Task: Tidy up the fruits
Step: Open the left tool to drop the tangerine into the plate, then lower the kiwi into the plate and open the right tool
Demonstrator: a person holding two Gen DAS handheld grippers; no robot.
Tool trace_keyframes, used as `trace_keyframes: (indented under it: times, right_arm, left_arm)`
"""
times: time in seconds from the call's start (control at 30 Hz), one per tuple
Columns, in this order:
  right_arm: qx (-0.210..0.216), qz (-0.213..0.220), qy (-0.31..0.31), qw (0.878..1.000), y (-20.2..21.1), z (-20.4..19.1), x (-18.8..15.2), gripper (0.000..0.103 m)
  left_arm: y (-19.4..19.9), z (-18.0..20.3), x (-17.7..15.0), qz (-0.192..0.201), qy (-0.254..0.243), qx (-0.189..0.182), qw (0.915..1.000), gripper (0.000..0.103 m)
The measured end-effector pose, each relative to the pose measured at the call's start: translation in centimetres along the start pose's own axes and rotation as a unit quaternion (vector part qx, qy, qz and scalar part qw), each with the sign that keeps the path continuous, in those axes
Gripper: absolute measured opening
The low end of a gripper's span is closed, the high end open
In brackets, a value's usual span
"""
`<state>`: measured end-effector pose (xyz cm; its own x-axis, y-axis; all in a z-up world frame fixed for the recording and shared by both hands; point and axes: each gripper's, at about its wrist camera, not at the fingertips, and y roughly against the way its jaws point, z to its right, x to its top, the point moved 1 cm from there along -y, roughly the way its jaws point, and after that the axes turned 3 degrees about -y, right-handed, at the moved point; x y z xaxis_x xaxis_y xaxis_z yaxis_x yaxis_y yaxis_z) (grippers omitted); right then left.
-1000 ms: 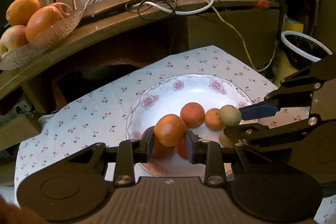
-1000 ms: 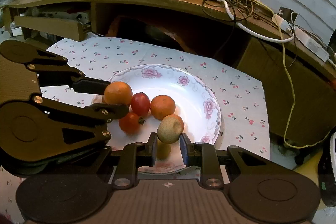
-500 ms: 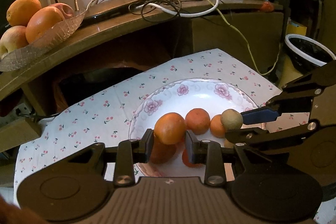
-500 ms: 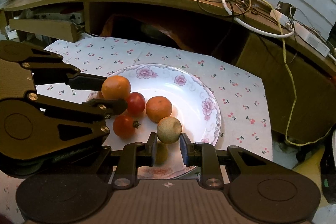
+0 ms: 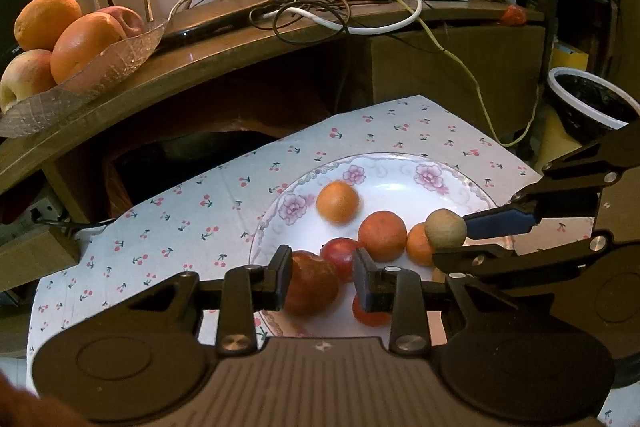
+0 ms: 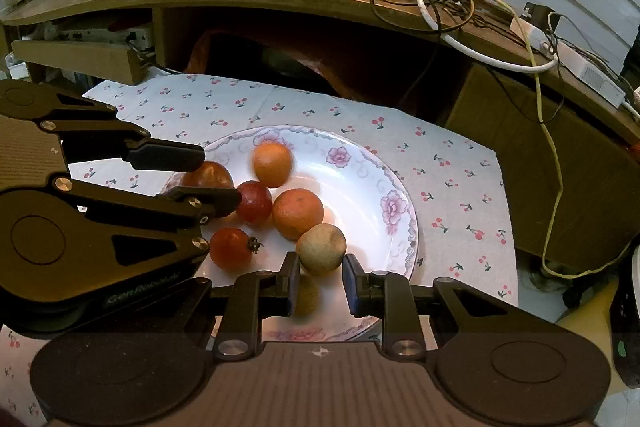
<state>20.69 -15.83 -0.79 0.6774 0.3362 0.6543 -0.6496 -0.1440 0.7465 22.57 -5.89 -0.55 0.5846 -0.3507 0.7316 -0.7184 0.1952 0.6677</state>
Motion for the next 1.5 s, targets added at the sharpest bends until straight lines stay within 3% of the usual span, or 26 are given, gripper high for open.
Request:
trace_keyframes:
  times: [1.5]
  right_arm:
    - [-0.011, 0.005, -0.001, 1.000, -0.06, 0.59, 0.05, 0.029]
  left_arm:
    - [-0.05, -0.23, 0.19, 0.001, 0.003, 0.001, 1.0000, 0.040]
